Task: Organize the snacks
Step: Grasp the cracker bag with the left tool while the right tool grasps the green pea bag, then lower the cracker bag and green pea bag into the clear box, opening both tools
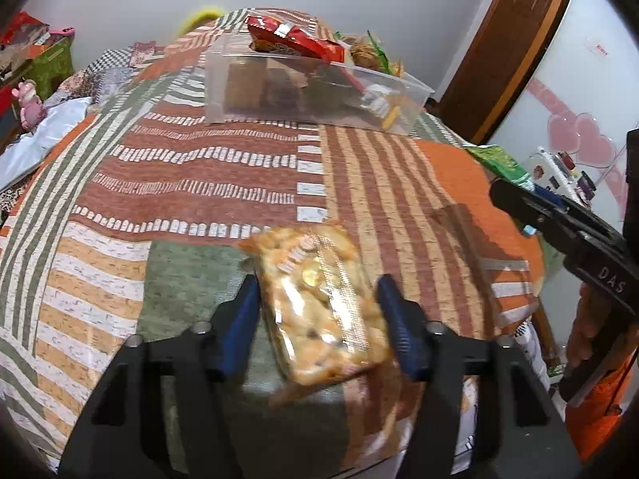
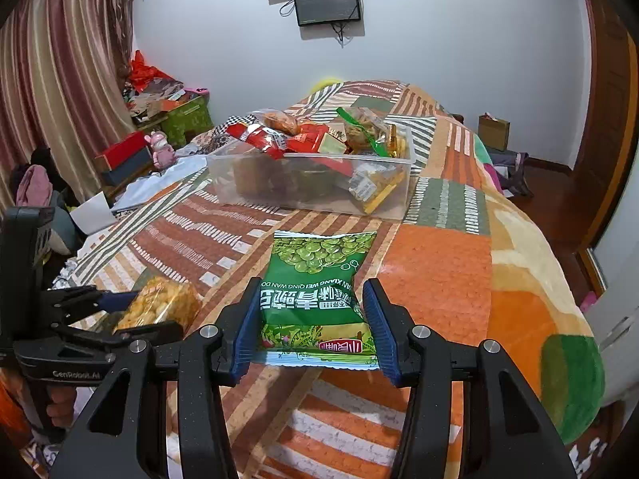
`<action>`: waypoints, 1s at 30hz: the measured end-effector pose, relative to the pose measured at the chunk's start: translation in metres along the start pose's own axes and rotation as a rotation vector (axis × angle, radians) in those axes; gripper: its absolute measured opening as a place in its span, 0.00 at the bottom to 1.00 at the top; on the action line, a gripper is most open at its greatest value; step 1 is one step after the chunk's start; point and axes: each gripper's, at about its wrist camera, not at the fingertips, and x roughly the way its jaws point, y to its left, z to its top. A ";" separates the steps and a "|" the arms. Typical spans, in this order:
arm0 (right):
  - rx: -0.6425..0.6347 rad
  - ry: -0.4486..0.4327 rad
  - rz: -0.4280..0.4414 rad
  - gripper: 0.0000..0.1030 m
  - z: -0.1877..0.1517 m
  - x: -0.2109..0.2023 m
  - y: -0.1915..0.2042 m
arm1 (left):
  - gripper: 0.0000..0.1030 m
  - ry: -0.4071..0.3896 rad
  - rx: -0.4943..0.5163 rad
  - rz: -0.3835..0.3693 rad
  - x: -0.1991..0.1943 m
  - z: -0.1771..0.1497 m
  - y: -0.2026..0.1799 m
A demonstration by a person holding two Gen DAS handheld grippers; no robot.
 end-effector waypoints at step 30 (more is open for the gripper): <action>0.006 -0.079 0.008 0.46 0.077 0.054 -0.010 | 0.51 -0.247 -0.067 0.080 -0.006 0.144 0.062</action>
